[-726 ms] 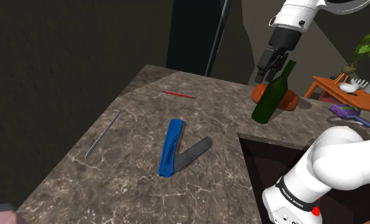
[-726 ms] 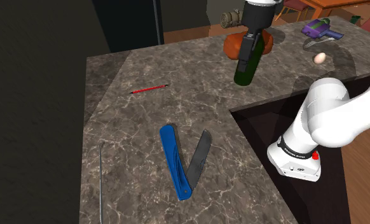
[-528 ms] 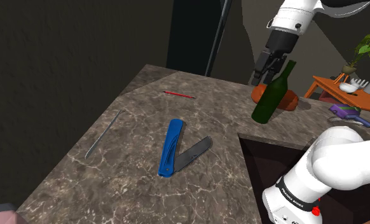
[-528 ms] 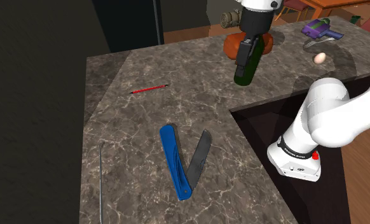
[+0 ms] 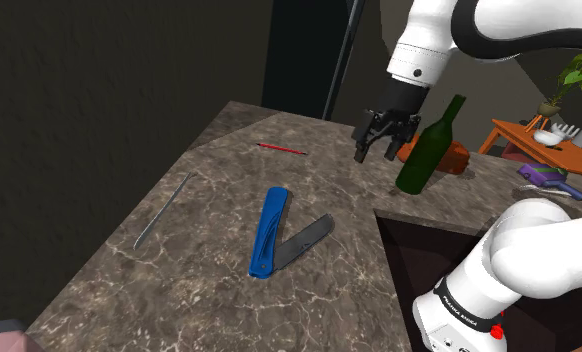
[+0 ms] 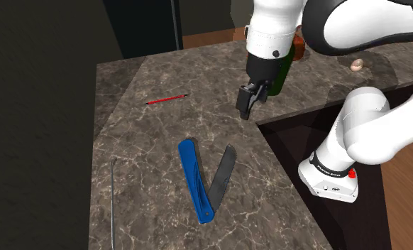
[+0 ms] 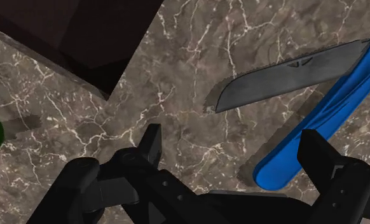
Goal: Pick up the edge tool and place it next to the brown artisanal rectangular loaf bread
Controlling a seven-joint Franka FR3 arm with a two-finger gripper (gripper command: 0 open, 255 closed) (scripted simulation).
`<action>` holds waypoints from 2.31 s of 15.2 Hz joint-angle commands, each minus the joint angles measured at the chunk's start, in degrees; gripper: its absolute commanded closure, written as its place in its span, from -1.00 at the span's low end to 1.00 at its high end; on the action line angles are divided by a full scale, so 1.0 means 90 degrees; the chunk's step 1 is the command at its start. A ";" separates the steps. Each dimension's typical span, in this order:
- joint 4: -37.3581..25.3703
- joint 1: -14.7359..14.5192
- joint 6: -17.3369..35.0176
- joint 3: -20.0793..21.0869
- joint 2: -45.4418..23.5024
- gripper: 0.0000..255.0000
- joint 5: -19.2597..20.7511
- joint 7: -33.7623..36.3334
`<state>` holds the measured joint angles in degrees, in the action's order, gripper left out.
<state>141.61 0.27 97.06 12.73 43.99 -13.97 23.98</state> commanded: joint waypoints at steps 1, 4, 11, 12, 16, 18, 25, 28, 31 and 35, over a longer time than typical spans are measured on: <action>0.0103 0.0017 0.0366 0.0392 -0.0189 -1.00 -0.0189 0.0560; 0.0105 0.0087 0.0890 0.0962 -0.0621 -1.00 -0.0387 0.1345; -0.0288 0.0507 0.2122 0.2317 -0.2092 -1.00 -0.0372 0.3300; -0.0386 0.0598 0.2290 0.2511 -0.2352 -1.00 -0.0287 0.3611; -0.0871 0.1019 0.2905 0.3275 -0.3539 -1.00 0.0368 0.5011; -0.1172 0.1207 0.3148 0.3598 -0.4238 -1.00 0.0934 0.5839; -0.0985 0.1203 0.3718 0.3667 -0.4771 -1.00 0.1392 0.6250; -0.0930 0.1201 0.3857 0.3673 -0.4888 -1.00 0.1500 0.6330; -0.0930 0.1201 0.3856 0.3672 -0.4888 -1.00 0.1501 0.6331; -0.0930 0.1201 0.3855 0.3673 -0.4888 1.00 0.1500 0.6330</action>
<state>133.23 11.07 131.76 45.78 0.00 -0.47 80.95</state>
